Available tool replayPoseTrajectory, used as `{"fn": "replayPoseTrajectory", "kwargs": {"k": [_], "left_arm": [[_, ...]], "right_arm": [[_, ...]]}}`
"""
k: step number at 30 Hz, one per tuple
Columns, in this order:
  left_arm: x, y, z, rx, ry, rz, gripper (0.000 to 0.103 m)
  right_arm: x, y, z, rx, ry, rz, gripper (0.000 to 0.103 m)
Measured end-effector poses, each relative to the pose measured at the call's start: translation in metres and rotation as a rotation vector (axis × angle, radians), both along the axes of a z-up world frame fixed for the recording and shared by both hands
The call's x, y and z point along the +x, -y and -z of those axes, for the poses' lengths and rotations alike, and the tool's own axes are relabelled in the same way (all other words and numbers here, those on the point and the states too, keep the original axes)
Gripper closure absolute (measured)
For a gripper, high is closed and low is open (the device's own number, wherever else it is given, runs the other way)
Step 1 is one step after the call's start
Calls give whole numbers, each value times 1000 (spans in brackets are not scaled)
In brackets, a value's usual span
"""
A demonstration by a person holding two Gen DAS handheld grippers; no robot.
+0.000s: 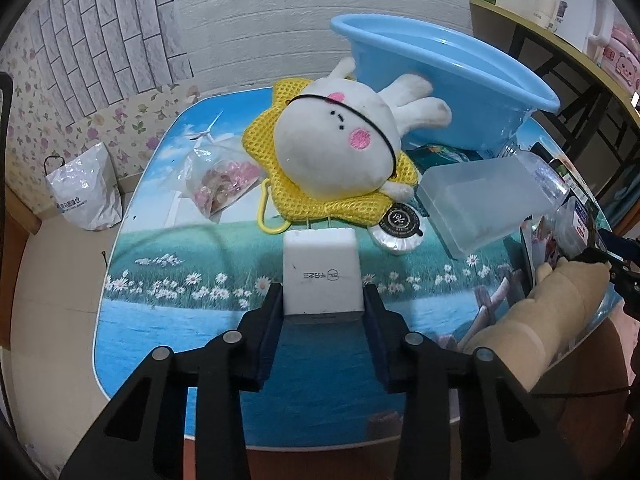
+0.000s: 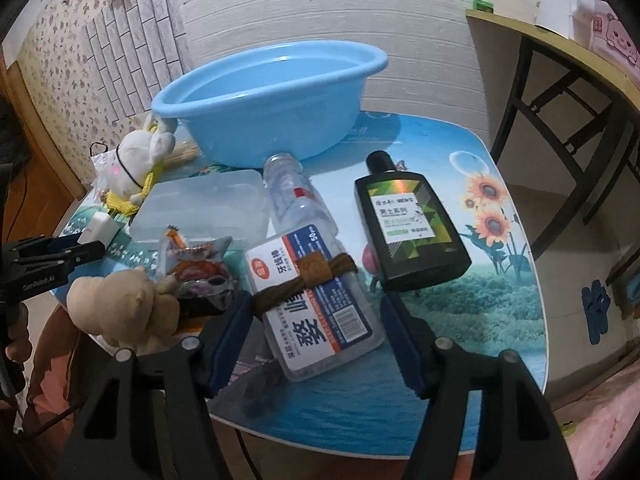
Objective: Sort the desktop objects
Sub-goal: 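Lower the left tool onto the white square box and close it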
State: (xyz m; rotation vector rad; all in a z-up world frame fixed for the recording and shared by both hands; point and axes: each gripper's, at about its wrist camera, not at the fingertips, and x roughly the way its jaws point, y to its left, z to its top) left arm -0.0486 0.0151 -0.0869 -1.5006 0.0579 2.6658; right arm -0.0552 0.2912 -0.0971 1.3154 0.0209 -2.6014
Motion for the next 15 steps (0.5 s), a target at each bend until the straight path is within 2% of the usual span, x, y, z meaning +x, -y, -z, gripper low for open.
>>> {"fn": "replayPoseTrajectory", "kwargs": {"k": [15], "left_arm": [[21,8,-2,-16,15,2,65]], "right_arm": [[12,2,-2,29,-5,6,38]]}}
